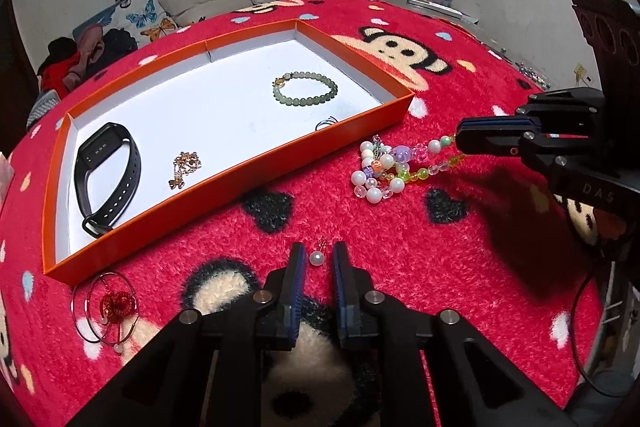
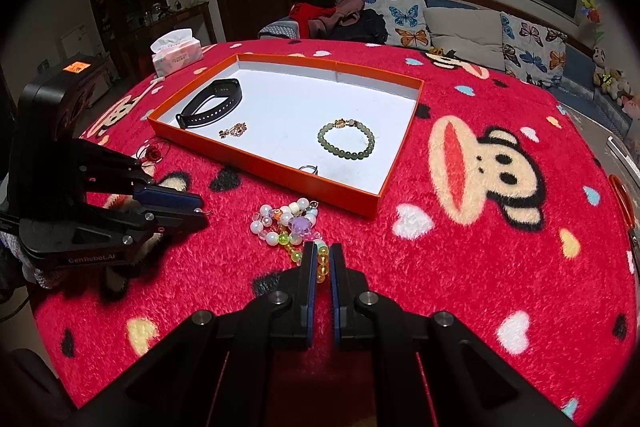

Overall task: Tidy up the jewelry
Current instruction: 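Lift the bead bracelet with the right gripper while the left moves toward the red tassel earring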

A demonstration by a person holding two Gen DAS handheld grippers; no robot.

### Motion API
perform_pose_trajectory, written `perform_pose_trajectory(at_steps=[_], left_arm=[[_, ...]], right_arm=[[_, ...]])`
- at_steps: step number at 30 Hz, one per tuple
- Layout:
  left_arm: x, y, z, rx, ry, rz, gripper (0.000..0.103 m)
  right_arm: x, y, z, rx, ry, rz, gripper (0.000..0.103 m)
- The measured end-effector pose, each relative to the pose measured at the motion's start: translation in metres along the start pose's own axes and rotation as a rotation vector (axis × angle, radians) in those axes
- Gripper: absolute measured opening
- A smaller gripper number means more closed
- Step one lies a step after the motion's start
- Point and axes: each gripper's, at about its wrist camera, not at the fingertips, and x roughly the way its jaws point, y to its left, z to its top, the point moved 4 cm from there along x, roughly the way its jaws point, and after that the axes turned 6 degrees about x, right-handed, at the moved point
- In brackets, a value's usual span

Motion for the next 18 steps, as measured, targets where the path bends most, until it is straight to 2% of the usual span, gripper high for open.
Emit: perform_pose_trajectory(at_steps=[5, 12, 18], left_arm=[[-0.006, 0.004, -0.003, -0.029, -0.013, 0.000, 0.007], [-0.027, 0.015, -0.009, -0.079, -0.053, 0.007, 0.007], [-0.047, 0.031, -0.023, -0.139, -0.053, 0.010, 0.007]], right_arm=[[-0.006, 0.004, 0.005, -0.005, -0.026, 0.006, 0.008], [-0.020, 0.010, 0.018, -0.011, -0.077, 0.017, 0.008], [-0.030, 0.015, 0.028, -0.026, -0.114, 0.020, 0.008]])
